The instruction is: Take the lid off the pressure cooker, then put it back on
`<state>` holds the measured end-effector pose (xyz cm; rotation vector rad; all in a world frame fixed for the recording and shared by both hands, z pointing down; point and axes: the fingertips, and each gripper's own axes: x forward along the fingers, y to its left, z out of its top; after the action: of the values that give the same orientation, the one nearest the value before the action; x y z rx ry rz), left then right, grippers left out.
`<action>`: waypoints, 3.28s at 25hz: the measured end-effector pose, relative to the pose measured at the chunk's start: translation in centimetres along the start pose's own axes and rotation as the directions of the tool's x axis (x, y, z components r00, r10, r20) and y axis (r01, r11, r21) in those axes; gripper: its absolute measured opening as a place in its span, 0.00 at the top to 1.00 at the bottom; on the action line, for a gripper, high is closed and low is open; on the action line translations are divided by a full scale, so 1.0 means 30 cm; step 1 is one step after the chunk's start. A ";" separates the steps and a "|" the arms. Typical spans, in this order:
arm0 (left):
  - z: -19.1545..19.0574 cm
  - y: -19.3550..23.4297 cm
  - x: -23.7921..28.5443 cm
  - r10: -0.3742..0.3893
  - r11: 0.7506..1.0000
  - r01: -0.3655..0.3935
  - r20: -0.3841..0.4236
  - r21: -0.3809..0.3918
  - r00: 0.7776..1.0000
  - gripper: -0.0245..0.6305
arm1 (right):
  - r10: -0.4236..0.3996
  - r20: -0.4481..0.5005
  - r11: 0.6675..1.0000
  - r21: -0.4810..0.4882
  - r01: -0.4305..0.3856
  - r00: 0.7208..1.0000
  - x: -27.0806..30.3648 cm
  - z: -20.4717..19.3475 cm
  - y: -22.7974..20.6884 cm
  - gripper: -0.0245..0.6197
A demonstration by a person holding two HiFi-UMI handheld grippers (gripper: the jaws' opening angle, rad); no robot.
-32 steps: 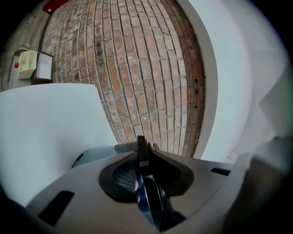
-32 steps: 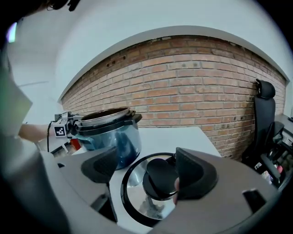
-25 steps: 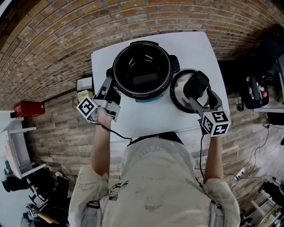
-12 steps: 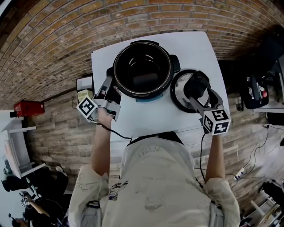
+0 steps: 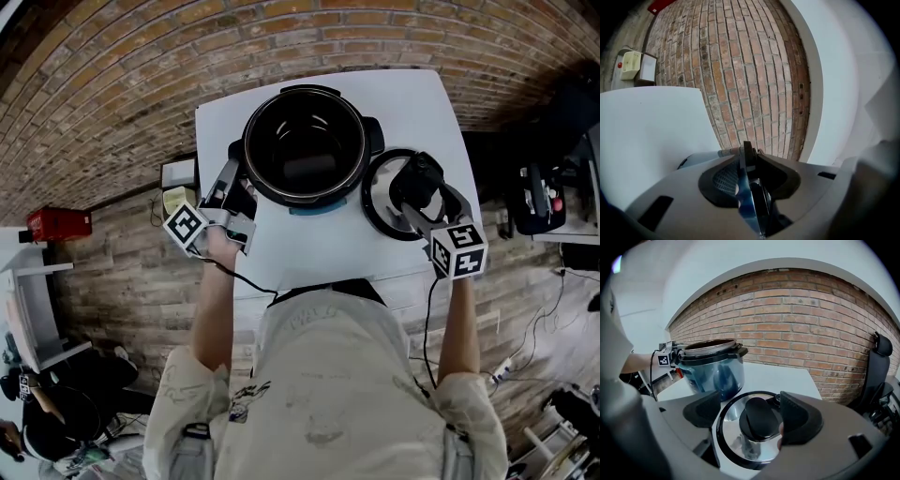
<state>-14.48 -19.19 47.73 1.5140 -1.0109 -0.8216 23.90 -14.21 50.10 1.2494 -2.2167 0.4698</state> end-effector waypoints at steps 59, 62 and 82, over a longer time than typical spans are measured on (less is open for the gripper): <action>0.012 -0.015 0.028 -0.053 0.997 0.051 -0.022 -0.064 0.998 0.84 | 0.126 -0.664 0.913 -0.214 -0.348 0.737 0.255 -0.237 -0.045 0.51; 0.012 -0.015 0.031 -0.051 0.997 0.049 -0.023 -0.065 0.998 0.84 | 0.145 -0.674 0.904 -0.208 -0.374 0.724 0.236 -0.232 -0.034 0.51; 0.010 -0.012 0.031 -0.061 0.995 0.059 -0.023 -0.078 0.998 0.84 | 0.150 -0.611 0.817 -0.366 -0.445 0.777 -0.106 0.173 -0.028 0.51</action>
<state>-14.31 -20.15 47.34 1.4907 -0.9085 -0.8717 24.46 -15.33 44.09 0.3891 -1.8467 0.3020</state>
